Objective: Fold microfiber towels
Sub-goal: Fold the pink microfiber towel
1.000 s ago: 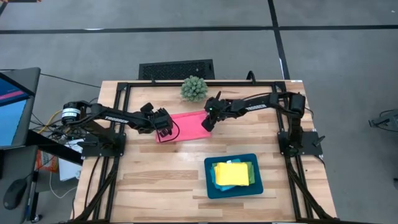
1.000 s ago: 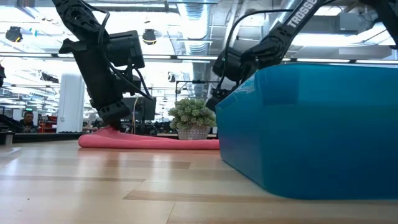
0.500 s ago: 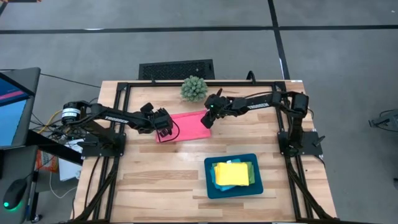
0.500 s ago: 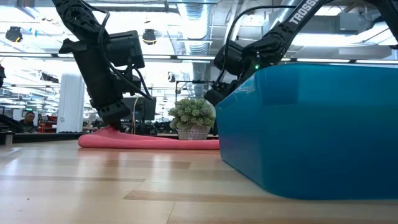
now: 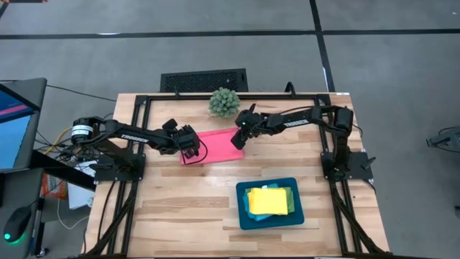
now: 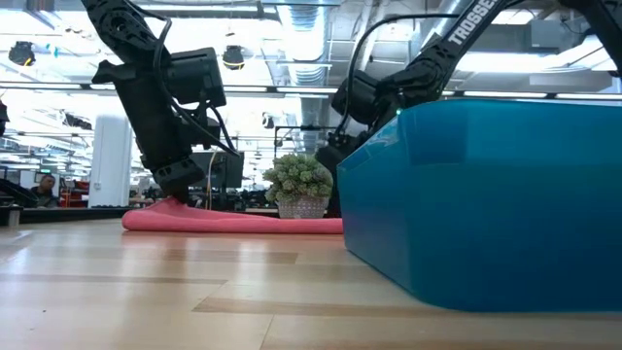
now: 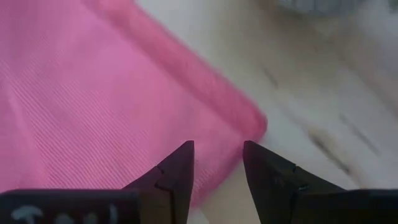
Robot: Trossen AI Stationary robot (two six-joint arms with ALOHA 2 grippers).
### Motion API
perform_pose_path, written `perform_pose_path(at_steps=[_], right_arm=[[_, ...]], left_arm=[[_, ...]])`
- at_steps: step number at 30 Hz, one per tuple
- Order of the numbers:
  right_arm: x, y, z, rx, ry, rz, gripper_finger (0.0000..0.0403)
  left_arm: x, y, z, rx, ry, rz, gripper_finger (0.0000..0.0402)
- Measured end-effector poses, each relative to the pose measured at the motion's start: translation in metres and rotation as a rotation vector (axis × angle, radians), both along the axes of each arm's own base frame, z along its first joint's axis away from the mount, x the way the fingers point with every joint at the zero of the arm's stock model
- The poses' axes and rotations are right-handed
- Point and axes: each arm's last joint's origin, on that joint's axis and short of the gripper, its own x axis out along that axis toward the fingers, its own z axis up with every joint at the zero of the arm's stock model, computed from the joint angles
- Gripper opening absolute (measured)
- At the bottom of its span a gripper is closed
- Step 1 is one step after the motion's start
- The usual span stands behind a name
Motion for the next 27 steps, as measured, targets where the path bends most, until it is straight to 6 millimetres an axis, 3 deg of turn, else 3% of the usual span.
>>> perform_pose_path(at_steps=[15,27], right_arm=[[0.0006,0.0011,0.0007,0.016,-0.012,0.016,0.0126],[-0.0004,0.0036,-0.0005,0.032,0.006,0.029,0.0153]], left_arm=[[0.0,-0.0001,-0.0001,-0.001,-0.001,0.001,0.0],[0.0,-0.0001,-0.0002,-0.008,-0.008,0.006,0.0]])
